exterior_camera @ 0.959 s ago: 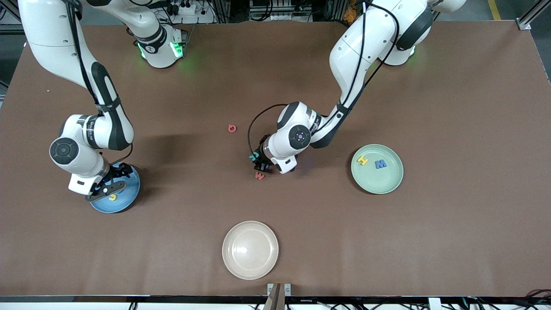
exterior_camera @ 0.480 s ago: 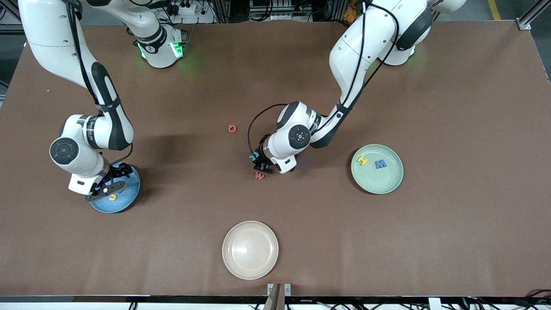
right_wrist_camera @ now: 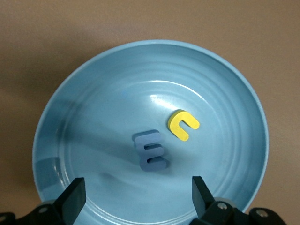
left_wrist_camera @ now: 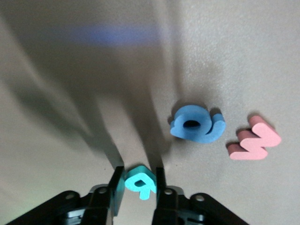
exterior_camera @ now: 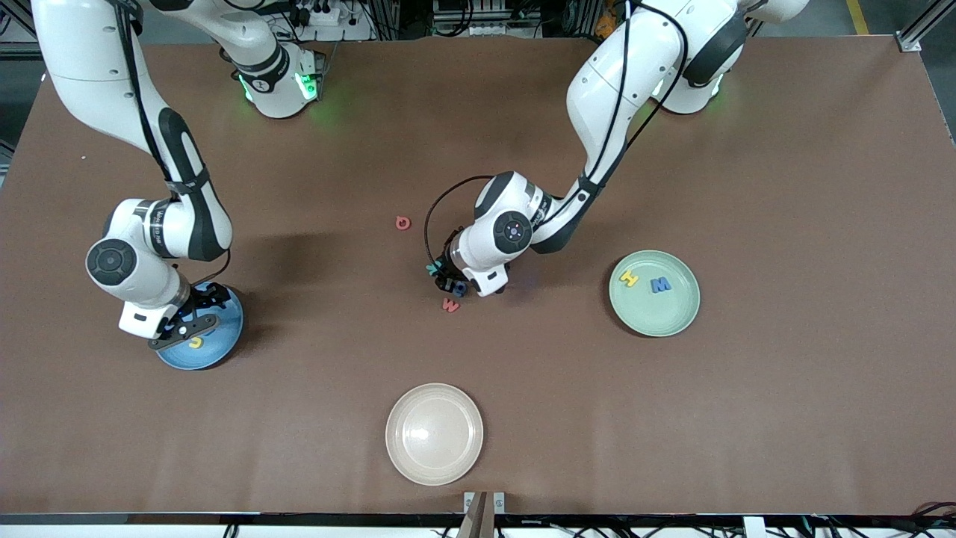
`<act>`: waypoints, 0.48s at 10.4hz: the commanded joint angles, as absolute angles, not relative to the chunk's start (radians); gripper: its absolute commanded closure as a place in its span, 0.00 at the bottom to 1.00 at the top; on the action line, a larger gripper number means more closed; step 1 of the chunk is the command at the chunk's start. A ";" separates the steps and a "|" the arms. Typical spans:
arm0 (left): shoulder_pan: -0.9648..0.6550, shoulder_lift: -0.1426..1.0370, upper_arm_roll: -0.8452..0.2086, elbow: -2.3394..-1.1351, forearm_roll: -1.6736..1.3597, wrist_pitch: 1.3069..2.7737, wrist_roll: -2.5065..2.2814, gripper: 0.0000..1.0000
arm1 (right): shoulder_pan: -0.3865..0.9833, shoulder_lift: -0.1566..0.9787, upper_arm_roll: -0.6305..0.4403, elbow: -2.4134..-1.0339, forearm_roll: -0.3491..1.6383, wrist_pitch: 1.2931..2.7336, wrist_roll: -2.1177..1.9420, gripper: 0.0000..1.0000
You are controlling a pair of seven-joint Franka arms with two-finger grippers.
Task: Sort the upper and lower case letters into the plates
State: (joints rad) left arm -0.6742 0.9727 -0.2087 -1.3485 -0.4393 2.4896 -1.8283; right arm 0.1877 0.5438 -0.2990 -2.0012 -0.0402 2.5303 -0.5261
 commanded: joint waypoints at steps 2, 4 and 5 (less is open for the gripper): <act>-0.670 0.991 -0.207 -1.336 -0.446 2.494 -1.819 0.98 | 0.186 0.548 -0.298 -1.996 -0.049 2.534 -0.535 0.00; -0.672 0.991 -0.207 -1.336 -0.446 2.494 -1.813 1.00 | 0.186 0.548 -0.298 -1.994 -0.049 2.534 -0.535 0.00; -0.670 0.989 -0.207 -1.336 -0.446 2.493 -1.810 1.00 | 0.186 0.548 -0.298 -1.996 -0.049 2.534 -0.535 0.00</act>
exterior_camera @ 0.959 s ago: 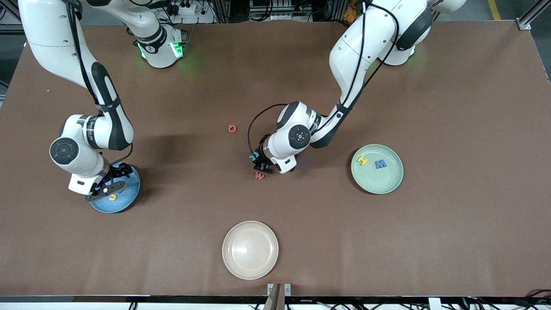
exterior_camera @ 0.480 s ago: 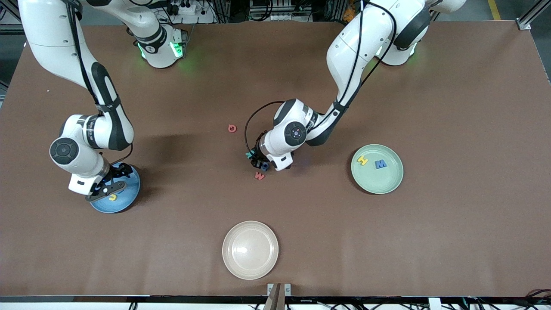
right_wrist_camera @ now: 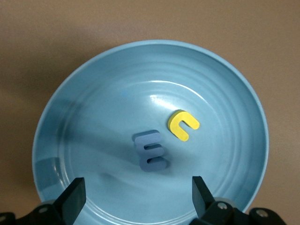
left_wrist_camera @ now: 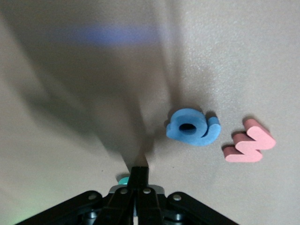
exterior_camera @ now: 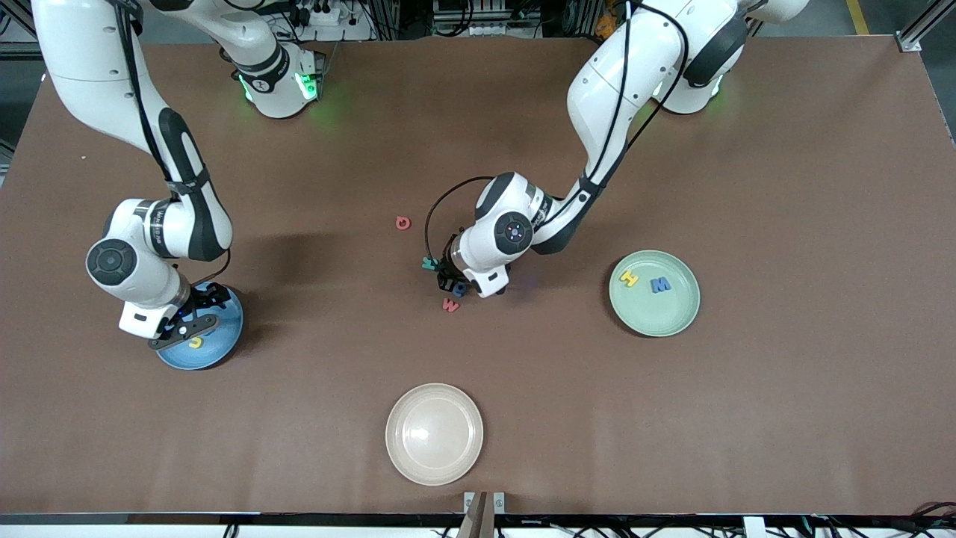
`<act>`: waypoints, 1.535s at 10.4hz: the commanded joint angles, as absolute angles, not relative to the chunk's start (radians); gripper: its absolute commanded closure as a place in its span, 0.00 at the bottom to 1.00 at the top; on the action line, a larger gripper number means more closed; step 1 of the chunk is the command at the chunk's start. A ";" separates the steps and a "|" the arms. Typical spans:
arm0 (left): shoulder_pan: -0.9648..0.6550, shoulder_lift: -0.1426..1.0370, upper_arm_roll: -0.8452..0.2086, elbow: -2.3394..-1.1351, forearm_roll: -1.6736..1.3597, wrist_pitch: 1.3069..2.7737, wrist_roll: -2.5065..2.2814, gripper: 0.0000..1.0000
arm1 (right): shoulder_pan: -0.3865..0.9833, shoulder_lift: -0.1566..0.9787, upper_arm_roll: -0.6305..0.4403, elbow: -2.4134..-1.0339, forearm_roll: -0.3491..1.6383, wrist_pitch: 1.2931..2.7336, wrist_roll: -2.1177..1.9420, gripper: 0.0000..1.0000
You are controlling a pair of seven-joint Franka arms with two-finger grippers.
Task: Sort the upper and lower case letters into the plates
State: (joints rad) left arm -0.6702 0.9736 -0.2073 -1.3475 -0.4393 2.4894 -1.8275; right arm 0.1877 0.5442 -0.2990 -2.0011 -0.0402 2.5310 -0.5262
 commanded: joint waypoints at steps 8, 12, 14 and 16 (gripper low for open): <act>-0.586 0.938 -0.219 -1.328 -0.439 2.341 -1.711 0.54 | 0.183 0.555 -0.298 -1.996 -0.049 2.536 -0.535 0.00; -0.487 0.815 -0.212 -1.338 -0.431 2.131 -1.480 0.00 | 0.169 0.563 -0.298 -1.971 -0.049 2.536 -0.564 0.00; -0.421 0.770 -0.207 -1.338 -0.422 1.998 -1.265 0.00 | 0.115 0.569 -0.298 -1.921 -0.048 2.527 -0.676 0.00; -0.349 0.735 -0.210 -1.338 -0.368 1.890 -1.085 0.00 | 0.069 0.595 -0.296 -1.908 -0.040 2.537 -0.724 0.00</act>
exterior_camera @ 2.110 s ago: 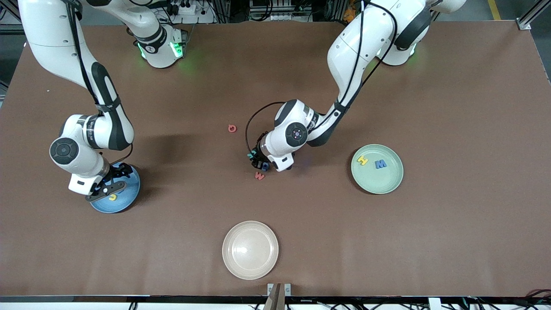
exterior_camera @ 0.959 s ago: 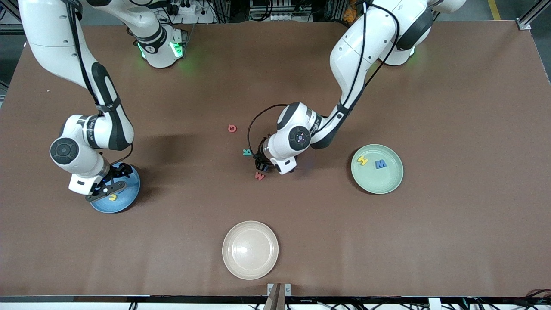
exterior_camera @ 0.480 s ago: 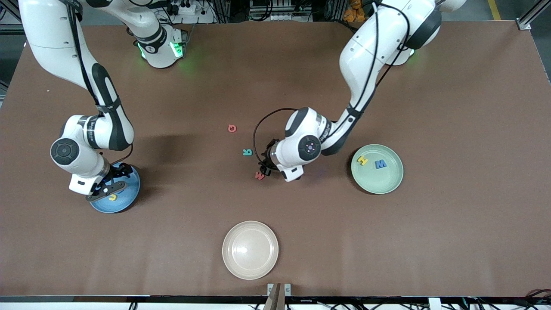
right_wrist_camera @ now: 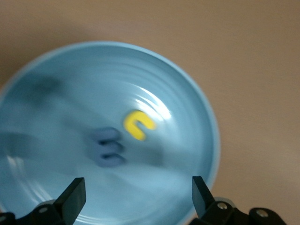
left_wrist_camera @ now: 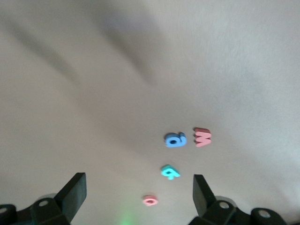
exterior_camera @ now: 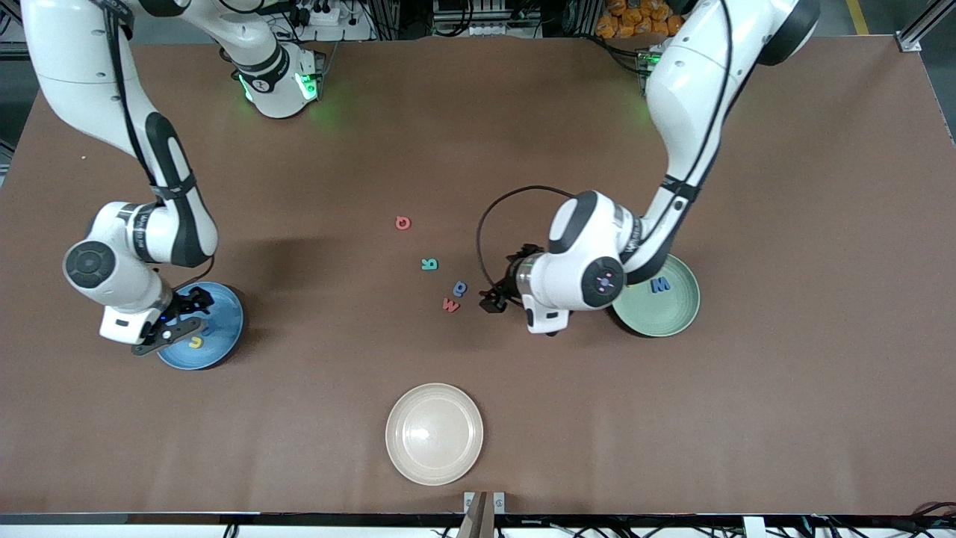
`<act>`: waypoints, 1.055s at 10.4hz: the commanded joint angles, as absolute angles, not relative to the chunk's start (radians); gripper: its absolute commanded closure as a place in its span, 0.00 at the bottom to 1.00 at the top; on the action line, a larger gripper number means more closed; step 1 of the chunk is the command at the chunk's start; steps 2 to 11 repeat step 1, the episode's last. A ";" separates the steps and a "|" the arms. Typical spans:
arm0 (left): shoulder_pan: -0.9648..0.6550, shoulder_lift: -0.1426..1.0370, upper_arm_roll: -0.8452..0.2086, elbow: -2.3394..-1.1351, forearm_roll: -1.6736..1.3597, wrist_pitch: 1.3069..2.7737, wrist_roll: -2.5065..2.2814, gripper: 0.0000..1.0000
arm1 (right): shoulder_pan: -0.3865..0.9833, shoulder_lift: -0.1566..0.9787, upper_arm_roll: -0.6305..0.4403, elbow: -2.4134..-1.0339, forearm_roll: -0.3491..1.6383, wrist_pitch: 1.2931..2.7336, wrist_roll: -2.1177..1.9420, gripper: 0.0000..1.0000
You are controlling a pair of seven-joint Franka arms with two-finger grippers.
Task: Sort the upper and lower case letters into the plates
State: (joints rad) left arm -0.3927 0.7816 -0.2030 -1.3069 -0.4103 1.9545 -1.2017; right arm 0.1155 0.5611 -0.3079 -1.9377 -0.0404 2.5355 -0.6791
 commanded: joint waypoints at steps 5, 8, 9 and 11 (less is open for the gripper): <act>-0.321 0.717 -0.210 -1.338 -0.332 1.859 -0.987 0.00 | 0.049 0.612 -0.296 -1.896 -0.037 2.539 -0.727 0.00; -0.321 0.717 -0.210 -1.338 -0.332 1.859 -0.987 0.00 | 0.049 0.612 -0.296 -1.896 -0.037 2.539 -0.727 0.00; -0.321 0.717 -0.210 -1.338 -0.332 1.859 -0.987 0.00 | 0.049 0.612 -0.296 -1.896 -0.037 2.539 -0.727 0.00; -0.321 0.717 -0.210 -1.338 -0.332 1.859 -0.987 0.00 | 0.049 0.612 -0.296 -1.896 -0.037 2.539 -0.727 0.00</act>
